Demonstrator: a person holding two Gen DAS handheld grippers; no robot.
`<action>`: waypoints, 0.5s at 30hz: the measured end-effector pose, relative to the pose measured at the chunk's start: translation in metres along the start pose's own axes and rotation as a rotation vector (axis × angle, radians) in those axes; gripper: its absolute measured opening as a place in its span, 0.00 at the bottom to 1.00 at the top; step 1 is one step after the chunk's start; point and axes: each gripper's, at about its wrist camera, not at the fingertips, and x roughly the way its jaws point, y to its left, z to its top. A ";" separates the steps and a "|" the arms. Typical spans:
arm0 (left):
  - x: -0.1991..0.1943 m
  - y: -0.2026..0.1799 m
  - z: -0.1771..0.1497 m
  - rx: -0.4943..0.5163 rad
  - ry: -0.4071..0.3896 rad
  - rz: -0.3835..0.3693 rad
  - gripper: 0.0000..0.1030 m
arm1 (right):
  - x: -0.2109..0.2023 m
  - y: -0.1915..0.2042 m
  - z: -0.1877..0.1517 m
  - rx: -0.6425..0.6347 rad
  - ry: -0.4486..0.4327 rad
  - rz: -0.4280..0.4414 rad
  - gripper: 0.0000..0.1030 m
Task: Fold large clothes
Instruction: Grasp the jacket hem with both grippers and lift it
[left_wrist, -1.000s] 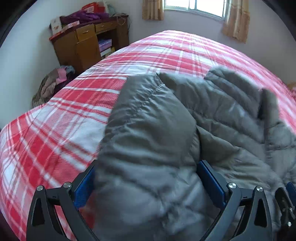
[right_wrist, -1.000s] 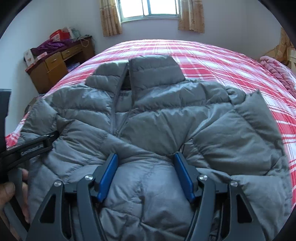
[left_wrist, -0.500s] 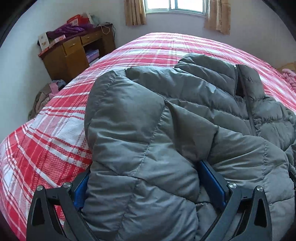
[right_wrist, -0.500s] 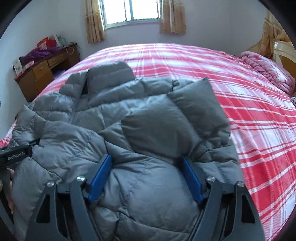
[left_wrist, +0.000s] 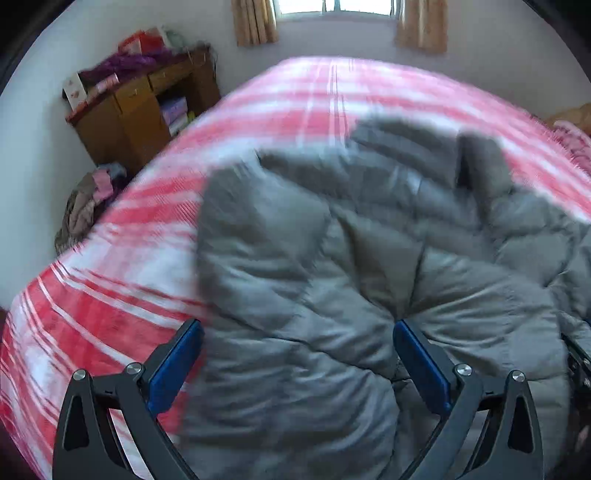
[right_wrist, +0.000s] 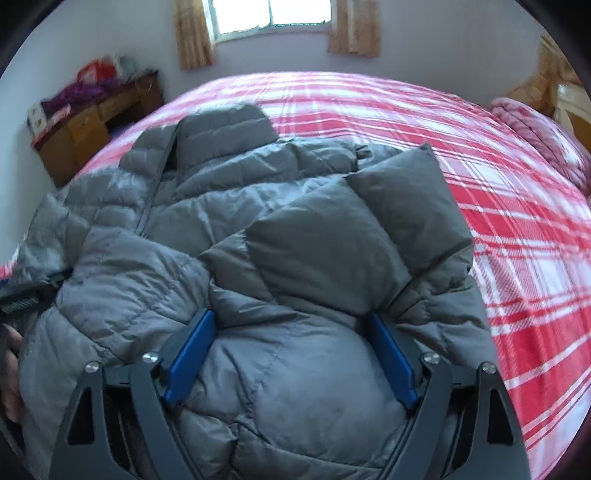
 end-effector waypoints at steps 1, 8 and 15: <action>-0.009 0.005 0.005 0.005 -0.032 -0.017 0.99 | -0.005 -0.001 0.003 -0.005 0.019 0.009 0.84; 0.013 0.026 0.081 -0.080 -0.011 -0.037 0.99 | -0.027 -0.010 0.074 0.070 -0.028 0.071 0.98; 0.061 0.015 0.154 -0.193 0.044 -0.131 0.99 | 0.016 -0.010 0.161 0.142 0.007 0.059 0.99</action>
